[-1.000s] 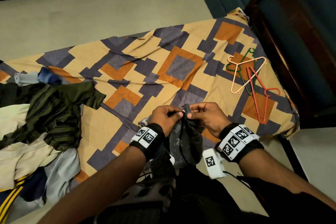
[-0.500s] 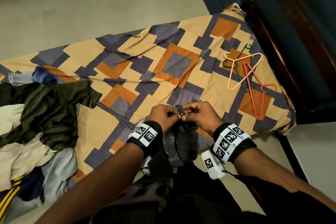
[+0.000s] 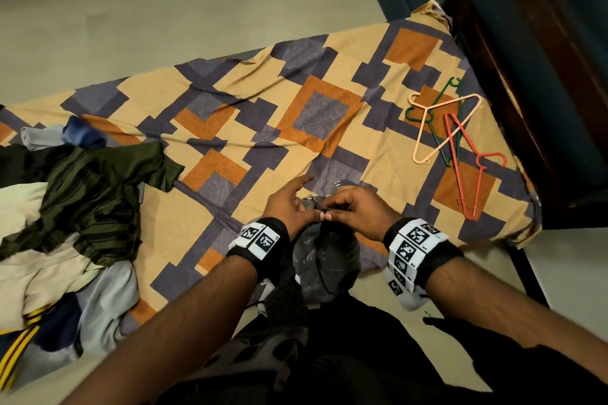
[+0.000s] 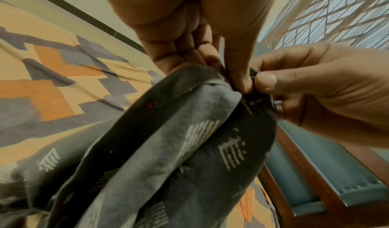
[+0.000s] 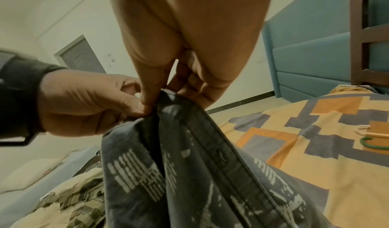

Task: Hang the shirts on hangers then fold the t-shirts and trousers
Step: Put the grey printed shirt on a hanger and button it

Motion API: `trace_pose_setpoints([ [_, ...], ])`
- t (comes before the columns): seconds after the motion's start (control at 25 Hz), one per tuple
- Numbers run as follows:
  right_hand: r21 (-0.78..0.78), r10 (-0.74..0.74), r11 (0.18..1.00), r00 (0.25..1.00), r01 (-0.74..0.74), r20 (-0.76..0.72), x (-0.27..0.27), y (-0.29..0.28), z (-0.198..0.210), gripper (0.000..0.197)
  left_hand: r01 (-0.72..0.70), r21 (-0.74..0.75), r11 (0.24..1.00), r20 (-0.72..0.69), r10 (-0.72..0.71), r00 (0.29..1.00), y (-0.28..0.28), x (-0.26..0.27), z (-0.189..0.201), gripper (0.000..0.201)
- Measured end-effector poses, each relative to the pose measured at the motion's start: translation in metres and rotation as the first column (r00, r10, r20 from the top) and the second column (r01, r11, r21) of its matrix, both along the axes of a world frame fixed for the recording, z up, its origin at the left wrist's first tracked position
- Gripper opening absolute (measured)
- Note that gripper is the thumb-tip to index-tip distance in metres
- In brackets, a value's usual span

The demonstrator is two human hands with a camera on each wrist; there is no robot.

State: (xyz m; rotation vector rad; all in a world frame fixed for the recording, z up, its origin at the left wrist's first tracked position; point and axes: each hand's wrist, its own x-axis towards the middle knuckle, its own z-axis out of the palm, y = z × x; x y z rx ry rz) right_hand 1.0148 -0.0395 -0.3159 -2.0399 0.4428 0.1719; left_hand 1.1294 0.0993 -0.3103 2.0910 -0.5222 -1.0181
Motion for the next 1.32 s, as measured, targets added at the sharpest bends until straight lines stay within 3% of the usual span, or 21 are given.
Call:
trace_pose_setpoints([
  [0.12,-0.084,0.084,0.993,0.996,-0.083,0.018,0.000,-0.011,0.001,0.020,-0.010,-0.043,0.999,-0.013,0.009,1.000,-0.005,-0.014,0.002,0.051],
  [0.28,-0.109,0.086,0.991,0.995,-0.080,0.044,-0.005,-0.016,-0.010,0.022,0.008,0.075,0.997,0.051,-0.011,0.999,-0.011,-0.026,-0.003,0.022],
  [0.48,-0.063,-0.042,0.997,0.994,0.048,0.099,-0.014,-0.014,-0.021,0.021,0.014,0.139,0.990,0.061,-0.022,0.998,-0.024,-0.031,-0.003,0.022],
  [0.64,-0.159,0.009,0.987,0.993,0.010,0.121,-0.017,-0.023,-0.012,0.018,0.013,0.122,0.993,0.074,-0.022,0.997,-0.026,-0.035,0.003,0.028],
  [0.88,-0.311,-0.012,0.951,1.000,0.008,-0.011,0.002,-0.021,0.013,0.009,0.091,0.067,0.994,0.073,-0.096,0.993,-0.035,-0.022,0.015,0.024],
  [1.0,-0.407,0.008,0.912,0.997,-0.041,-0.081,0.012,-0.011,0.026,0.014,0.168,0.065,0.984,0.093,-0.173,0.980,-0.031,-0.007,0.022,0.017],
  [1.08,-0.459,0.006,0.887,0.994,-0.058,-0.113,0.018,-0.003,0.034,0.016,0.249,0.095,0.964,0.147,-0.261,0.954,-0.025,0.002,0.025,0.015],
  [1.24,-0.536,0.032,0.831,0.975,-0.147,-0.218,0.030,0.002,0.043,0.020,0.360,0.203,0.911,0.241,-0.403,0.883,-0.016,0.018,0.024,0.031],
  [1.32,-0.514,0.066,0.841,0.974,-0.172,-0.217,0.032,0.003,0.044,0.018,0.400,0.296,0.867,0.278,-0.479,0.833,-0.008,0.031,0.022,0.027],
])
